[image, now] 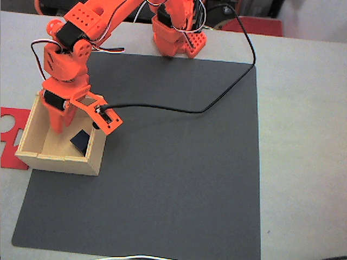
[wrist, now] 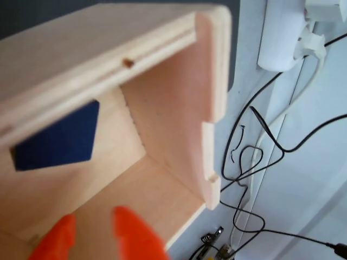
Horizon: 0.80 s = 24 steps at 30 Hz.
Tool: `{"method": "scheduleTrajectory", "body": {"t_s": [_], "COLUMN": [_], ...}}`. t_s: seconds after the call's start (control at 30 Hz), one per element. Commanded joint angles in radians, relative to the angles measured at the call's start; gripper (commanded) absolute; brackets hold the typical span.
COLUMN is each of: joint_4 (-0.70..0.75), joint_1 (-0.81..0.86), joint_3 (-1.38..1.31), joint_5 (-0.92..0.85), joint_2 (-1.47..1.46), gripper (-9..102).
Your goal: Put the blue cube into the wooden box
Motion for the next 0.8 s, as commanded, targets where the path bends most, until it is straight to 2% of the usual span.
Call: {"method": "scheduleTrajectory", "body": {"t_s": [0.0, 0.23, 0.57, 0.77], "joint_4": [0.02, 0.107, 0.433, 0.522], "joint_1": [-0.041, -0.219, -0.574, -0.657], "joint_3": [-0.057, -0.077, -0.046, 0.167], "joint_5": [-0.003, -0.006, -0.049, -0.114], "joint_2": [0.1, 0.391, 0.953, 1.324], "gripper": [0, 0, 0, 0]}}
